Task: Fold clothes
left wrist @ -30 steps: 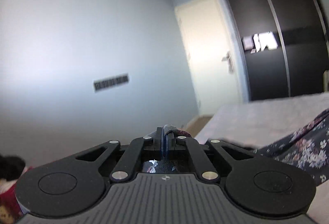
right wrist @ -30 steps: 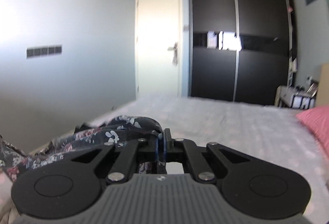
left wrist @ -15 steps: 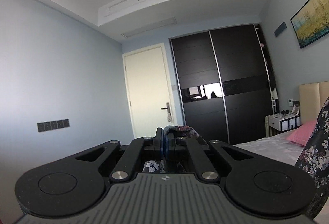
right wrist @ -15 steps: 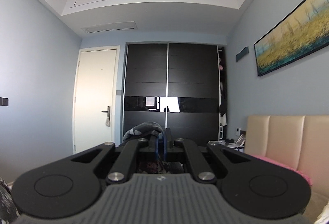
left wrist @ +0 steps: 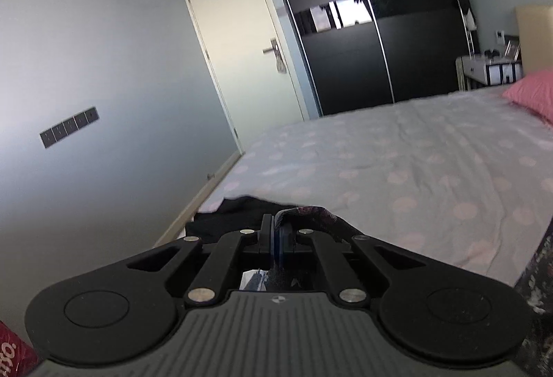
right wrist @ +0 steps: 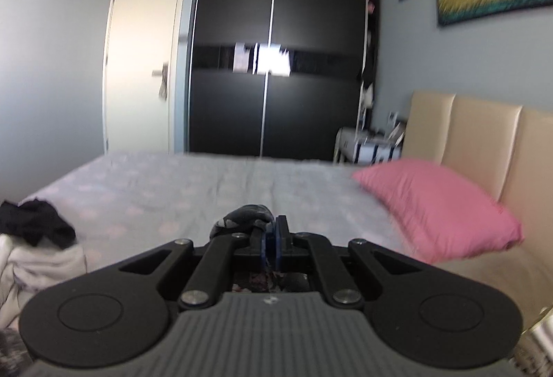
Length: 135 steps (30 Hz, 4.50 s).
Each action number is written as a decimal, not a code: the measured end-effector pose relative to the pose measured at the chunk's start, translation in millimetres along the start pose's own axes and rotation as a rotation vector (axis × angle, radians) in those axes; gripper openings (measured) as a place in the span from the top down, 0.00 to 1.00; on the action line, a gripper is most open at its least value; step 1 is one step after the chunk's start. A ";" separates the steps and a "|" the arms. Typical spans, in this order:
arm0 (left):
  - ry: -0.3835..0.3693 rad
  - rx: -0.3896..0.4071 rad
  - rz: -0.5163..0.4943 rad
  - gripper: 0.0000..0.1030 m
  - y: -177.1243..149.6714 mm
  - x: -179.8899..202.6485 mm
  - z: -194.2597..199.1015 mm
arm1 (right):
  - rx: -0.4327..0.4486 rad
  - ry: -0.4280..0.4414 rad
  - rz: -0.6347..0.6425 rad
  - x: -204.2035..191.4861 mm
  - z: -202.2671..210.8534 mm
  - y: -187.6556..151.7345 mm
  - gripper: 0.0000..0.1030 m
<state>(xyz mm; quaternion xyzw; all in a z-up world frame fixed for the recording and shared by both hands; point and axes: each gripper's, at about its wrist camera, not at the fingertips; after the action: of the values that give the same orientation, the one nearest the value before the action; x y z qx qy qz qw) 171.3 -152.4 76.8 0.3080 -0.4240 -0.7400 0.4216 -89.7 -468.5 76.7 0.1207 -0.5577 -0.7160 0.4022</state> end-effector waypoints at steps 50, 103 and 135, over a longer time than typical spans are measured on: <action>-0.227 -0.367 -0.044 0.93 -72.4 119.5 -128.4 | -0.594 0.073 -0.266 56.2 -37.7 -232.3 0.91; 0.058 -0.188 -0.142 0.54 -12.3 37.7 -172.1 | -0.574 -0.183 -0.031 167.5 -163.2 -159.1 0.56; -0.482 -0.346 -0.598 0.43 -263.3 170.3 29.5 | -0.717 0.195 -0.553 105.5 21.9 -297.6 0.44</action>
<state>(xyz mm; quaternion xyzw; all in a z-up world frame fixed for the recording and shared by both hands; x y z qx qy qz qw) -25.6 -217.3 -160.3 0.1601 -0.2720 -0.9409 0.1226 -302.9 -511.9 -153.1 0.1848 -0.1815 -0.9294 0.2631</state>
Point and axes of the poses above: each gripper's, at about its wrist camera, not at the fingertips, and z roughly against the way its jaws point, x to its right, y to its top, and after that the axes turned 14 degrees about z, right-handed
